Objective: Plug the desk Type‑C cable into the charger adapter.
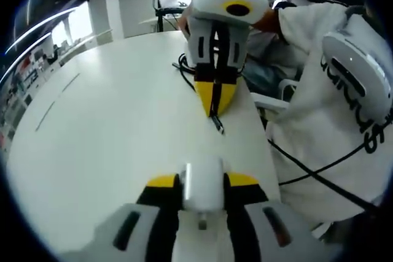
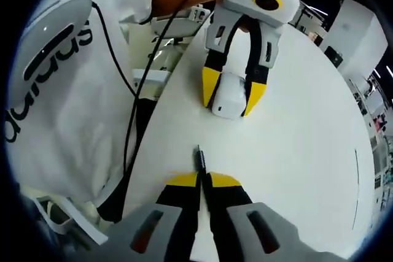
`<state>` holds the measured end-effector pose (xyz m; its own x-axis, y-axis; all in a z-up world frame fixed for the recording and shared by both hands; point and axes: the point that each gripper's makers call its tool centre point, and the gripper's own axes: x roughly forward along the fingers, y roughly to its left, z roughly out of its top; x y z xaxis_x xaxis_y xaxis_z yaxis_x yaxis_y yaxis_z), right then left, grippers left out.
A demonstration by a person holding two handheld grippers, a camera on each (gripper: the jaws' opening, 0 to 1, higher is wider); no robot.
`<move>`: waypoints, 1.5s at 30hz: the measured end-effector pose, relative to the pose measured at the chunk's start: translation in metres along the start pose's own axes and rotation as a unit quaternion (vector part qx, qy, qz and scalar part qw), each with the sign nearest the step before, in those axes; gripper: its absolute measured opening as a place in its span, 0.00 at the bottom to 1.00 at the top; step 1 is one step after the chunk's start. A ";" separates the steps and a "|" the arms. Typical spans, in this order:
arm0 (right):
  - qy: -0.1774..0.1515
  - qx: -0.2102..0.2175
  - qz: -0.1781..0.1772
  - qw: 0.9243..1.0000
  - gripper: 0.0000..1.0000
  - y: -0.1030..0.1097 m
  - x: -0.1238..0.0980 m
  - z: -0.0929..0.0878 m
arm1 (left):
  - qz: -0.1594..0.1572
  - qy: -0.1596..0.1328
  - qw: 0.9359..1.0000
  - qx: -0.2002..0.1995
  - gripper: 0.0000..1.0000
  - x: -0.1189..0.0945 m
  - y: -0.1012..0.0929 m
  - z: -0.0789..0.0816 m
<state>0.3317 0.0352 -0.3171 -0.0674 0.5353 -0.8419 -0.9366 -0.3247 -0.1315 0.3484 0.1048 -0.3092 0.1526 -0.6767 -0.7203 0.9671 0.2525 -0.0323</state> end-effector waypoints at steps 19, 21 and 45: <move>-0.043 0.052 -0.032 0.997 0.02 -0.015 0.005 0.015 | 0.000 -0.006 1.000 -0.015 0.27 0.002 0.002 0.003; -0.052 0.062 -0.034 0.996 0.02 -0.017 0.004 0.019 | 0.000 -0.007 1.000 -0.018 0.27 0.002 0.002 0.004; -0.061 0.086 -0.034 0.994 0.02 -0.020 0.010 0.031 | 0.017 -0.009 0.999 -0.049 0.27 0.004 0.003 0.006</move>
<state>0.3390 0.0711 -0.3065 -0.0332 0.6453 -0.7632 -0.9848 -0.1516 -0.0854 0.3530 0.0984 -0.3082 0.1891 -0.6786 -0.7098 0.9369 0.3411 -0.0766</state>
